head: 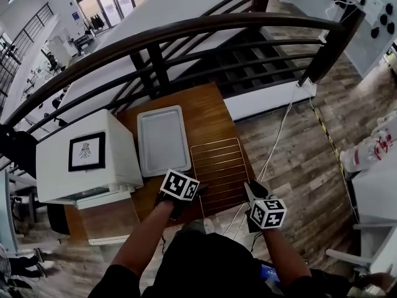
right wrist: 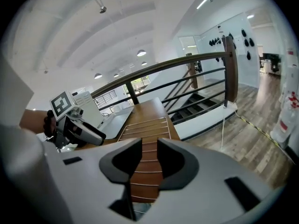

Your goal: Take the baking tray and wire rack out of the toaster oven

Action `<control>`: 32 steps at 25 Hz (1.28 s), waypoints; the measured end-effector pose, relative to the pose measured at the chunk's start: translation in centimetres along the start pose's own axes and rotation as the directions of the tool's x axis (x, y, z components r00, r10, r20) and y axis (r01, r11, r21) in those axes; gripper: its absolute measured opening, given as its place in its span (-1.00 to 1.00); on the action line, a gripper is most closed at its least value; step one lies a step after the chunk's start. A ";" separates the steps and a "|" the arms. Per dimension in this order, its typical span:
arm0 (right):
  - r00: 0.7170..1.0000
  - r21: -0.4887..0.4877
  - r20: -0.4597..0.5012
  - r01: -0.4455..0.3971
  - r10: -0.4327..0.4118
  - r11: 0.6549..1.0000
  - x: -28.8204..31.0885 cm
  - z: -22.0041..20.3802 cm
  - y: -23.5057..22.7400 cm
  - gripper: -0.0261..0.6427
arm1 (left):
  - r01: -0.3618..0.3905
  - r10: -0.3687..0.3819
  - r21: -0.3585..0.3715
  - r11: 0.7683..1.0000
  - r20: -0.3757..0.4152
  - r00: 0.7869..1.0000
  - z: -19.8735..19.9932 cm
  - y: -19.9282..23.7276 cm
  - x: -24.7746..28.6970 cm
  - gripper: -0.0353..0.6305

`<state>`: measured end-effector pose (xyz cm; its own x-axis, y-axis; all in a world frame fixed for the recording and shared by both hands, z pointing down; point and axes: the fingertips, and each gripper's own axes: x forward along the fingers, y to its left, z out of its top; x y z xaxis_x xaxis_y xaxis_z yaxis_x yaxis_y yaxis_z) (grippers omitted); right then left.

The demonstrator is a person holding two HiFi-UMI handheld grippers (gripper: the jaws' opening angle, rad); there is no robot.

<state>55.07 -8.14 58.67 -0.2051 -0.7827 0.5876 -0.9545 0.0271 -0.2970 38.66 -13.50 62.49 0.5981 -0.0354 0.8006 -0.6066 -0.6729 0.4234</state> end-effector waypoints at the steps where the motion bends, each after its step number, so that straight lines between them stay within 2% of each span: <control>1: 1.000 -0.016 0.012 -0.012 0.012 1.000 -0.2 0.5 0.6 -0.63 | -0.017 0.017 0.007 1.000 0.045 0.999 0.5 -0.1 -0.7 -0.04; 3: 0.999 -0.055 0.035 -0.037 0.038 0.998 -0.7 1.4 1.9 -0.65 | -0.056 0.053 0.022 0.998 0.137 0.989 1.5 -0.5 -2.5 -0.12; 5: 0.996 -0.099 0.059 -0.062 0.068 0.993 -1.1 2.3 3.3 -0.67 | -0.104 0.093 0.035 0.994 0.242 0.966 2.4 -0.8 -4.7 -0.23; 9: 0.987 -0.155 0.108 -0.103 0.120 0.983 -2.2 3.6 5.8 -0.73 | -0.193 0.162 0.030 0.981 0.429 0.889 2.6 -1.5 -9.3 -0.33; 13: 0.975 -0.189 0.142 -0.144 0.173 0.971 -3.1 4.8 8.0 -0.79 | -0.270 0.229 -0.010 0.963 0.559 0.797 1.9 -1.6 -13.5 -0.53; 14: 0.971 -0.199 0.151 -0.151 0.183 0.968 -3.3 5.1 8.5 -0.81 | -0.294 0.250 -0.019 0.955 0.584 0.772 1.8 -1.4 -14.5 -0.63; 16: 0.965 -0.209 0.174 -0.158 0.195 0.965 -3.6 5.7 9.4 -0.83 | -0.328 0.273 -0.030 0.944 0.628 0.729 1.4 -1.3 -16.4 -0.69; 20: 0.951 -0.213 0.224 -0.166 0.214 0.963 -4.2 6.8 11.4 -0.89 | -0.352 0.261 -0.019 0.936 0.709 0.655 0.2 -1.6 -19.9 -0.76; 24: 0.939 -0.224 0.271 -0.155 0.214 0.962 -4.4 7.3 13.4 -0.91 | -0.404 0.249 0.021 0.915 0.758 0.603 -1.9 -0.6 -22.7 -0.76; 28: 0.935 -0.216 0.306 -0.117 0.181 0.969 -4.5 7.4 15.0 -0.92 | -0.403 0.230 0.014 0.915 0.802 0.550 -4.2 0.6 -26.8 -0.77; 32: 0.932 -0.215 0.323 -0.101 0.168 0.971 -4.4 6.6 17.6 -0.93 | -0.445 0.246 -0.003 0.896 0.837 0.489 -7.3 2.9 -31.0 -0.78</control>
<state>40.62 -8.33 45.90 -0.2815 -0.9251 0.2547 -0.9531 0.2387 -0.1861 14.51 -9.02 41.97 0.5817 -0.8012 0.1402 -0.8110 -0.5845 0.0243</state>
